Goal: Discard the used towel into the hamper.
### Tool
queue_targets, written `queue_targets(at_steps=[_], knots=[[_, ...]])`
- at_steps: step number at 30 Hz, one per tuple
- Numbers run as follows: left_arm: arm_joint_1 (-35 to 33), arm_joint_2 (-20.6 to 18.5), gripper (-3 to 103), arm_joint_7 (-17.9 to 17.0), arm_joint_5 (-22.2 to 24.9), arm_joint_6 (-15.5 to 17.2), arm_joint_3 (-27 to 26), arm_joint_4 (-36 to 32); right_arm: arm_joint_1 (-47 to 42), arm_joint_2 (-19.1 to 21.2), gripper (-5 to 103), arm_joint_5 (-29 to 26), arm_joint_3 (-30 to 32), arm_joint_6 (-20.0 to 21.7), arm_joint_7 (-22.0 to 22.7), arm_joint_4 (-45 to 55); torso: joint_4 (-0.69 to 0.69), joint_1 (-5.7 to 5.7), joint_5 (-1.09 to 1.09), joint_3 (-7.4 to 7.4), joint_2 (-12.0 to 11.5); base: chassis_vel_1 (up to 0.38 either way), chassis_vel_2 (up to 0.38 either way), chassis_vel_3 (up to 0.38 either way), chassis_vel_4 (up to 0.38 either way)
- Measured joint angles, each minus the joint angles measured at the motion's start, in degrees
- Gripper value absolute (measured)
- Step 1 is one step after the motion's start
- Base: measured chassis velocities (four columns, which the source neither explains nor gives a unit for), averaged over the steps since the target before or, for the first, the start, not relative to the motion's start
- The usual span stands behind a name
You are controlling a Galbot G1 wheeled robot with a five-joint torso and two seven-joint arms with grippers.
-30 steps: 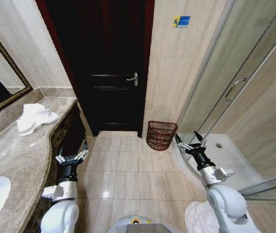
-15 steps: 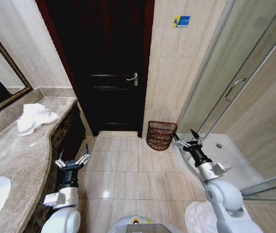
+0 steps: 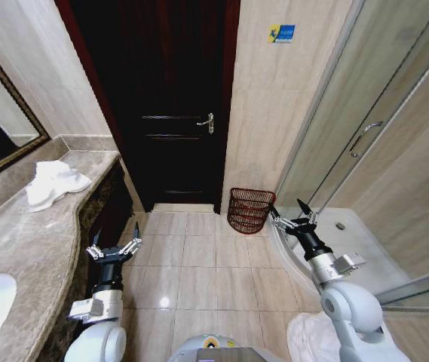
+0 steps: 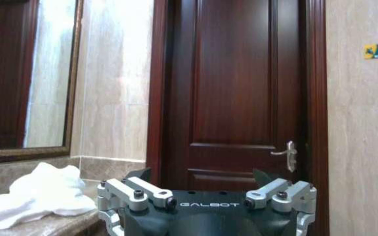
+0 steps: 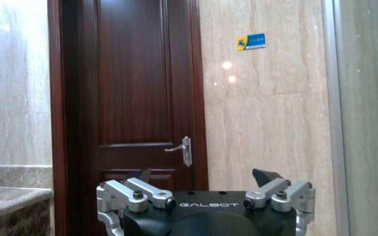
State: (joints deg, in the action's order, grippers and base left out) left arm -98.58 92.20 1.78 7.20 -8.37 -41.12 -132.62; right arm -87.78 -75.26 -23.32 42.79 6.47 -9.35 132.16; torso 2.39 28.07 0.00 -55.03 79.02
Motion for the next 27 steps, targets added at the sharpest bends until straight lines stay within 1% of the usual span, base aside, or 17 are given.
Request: queue_targets(at_steps=[4, 7, 11, 13, 18, 21, 27], knots=[[0.41, -0.01, 100, -0.73, 0.64, 0.35, -0.40, -0.39, -0.05, 0.08, 100, 0.00, 0.15, 0.16, -0.13, -0.04, 0.00, 0.00, -0.01, 0.00, 0.00, 0.000, 0.000, 0.000, 0.000], [0.73, -0.02, 100, -1.54, 0.73, 0.31, -0.21, 0.04, -0.31, -0.01, 100, 0.19, 0.17, -0.57, -0.54, -0.37, 0.00, 0.00, -0.01, 0.00, 0.00, 0.000, 0.000, 0.000, 0.000], [1.21, -0.03, 100, -2.18, 0.43, -0.09, 0.48, 1.00, -0.72, -2.02, 100, 0.80, 0.30, -0.04, -1.28, -0.17, 0.00, 0.00, -0.01, 0.00, 0.00, 0.000, 0.000, 0.000, 0.000], [1.85, -0.04, 100, -2.34, -0.67, -0.46, 0.68, 1.44, -1.44, -3.13, 100, 1.86, 0.62, 0.54, -1.86, 0.09, 0.00, 0.00, -0.01, 0.00, 0.00, 0.000, 0.000, 0.000, 0.000], [2.71, -0.06, 100, -2.58, -0.94, -0.60, 0.91, 1.64, -2.15, -3.46, 100, 2.74, 1.35, 0.83, -2.49, 0.15, -0.01, 0.00, -0.01, 0.00, 0.00, 0.000, 0.000, 0.000, 0.000], [3.57, -0.06, 100, -2.81, -0.82, -0.60, 1.41, 1.58, -2.54, -2.94, 100, 3.56, 2.37, 0.64, -2.94, -0.83, 0.00, 0.00, 0.00, 0.00, 0.00, 0.000, 0.000, 0.000, 0.000], [3.29, -0.06, 100, -2.77, -0.88, -0.74, 1.84, 1.56, -2.76, -3.28, 100, 5.26, 2.42, -0.01, -2.96, -2.14, 0.00, 0.00, 0.00, 0.00, 0.00, 0.000, 0.000, 0.000, 0.000]])
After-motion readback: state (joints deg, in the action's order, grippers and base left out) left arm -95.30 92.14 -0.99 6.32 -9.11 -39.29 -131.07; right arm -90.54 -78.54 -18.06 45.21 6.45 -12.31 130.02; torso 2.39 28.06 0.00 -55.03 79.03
